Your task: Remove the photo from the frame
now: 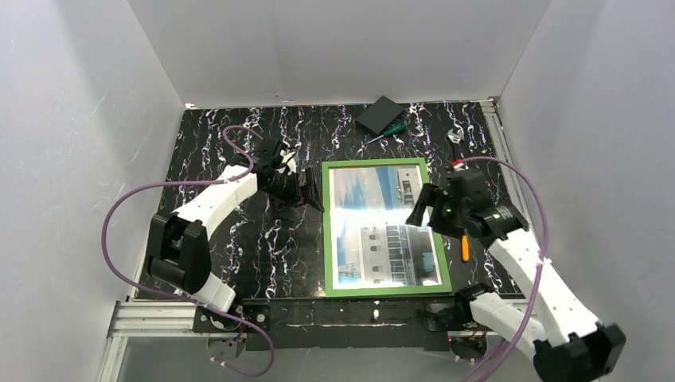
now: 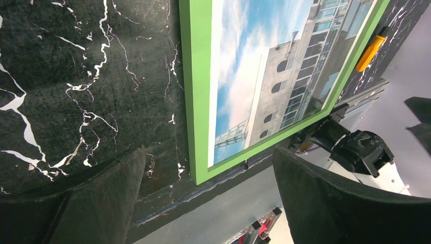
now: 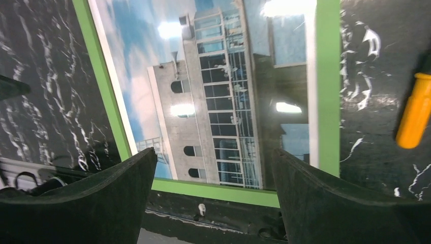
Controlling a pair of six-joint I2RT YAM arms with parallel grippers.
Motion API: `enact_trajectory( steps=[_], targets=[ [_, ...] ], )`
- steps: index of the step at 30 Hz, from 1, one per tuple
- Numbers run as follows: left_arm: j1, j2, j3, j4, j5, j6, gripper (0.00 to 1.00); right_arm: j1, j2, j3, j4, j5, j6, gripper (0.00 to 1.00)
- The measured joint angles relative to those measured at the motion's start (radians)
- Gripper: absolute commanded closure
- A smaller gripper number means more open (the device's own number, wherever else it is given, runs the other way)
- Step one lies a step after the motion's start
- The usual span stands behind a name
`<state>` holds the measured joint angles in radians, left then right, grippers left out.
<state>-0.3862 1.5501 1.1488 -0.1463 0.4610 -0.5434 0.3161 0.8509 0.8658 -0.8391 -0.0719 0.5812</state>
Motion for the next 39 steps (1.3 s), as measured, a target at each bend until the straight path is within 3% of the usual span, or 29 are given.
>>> enact_trajectory(
  steps=[5,10,16,18,24,29,39],
  targets=[
    [0.008,0.0,0.031,-0.04,-0.017,0.0,0.02,0.28,0.179,0.071,0.028,0.179,0.166,0.13],
    [0.043,-0.014,0.036,-0.068,-0.038,-0.001,0.02,0.51,0.407,0.245,0.027,0.351,0.306,0.12],
    [0.063,-0.014,0.036,-0.072,-0.033,-0.02,0.08,0.57,0.513,0.316,0.025,0.43,0.337,0.12],
    [0.054,0.006,0.036,-0.069,-0.028,-0.033,0.02,0.569,0.505,0.315,0.024,0.453,0.329,0.12],
    [-0.056,0.147,0.04,-0.08,-0.087,-0.071,0.02,0.555,0.358,0.244,0.026,0.51,0.312,0.12],
    [-0.129,0.176,0.04,-0.088,-0.137,-0.082,0.02,0.526,0.183,0.136,0.016,0.544,0.319,0.11],
    [-0.239,0.223,0.045,-0.072,-0.185,-0.085,0.21,0.508,-0.026,0.019,-0.027,0.59,0.344,0.11]
  ],
)
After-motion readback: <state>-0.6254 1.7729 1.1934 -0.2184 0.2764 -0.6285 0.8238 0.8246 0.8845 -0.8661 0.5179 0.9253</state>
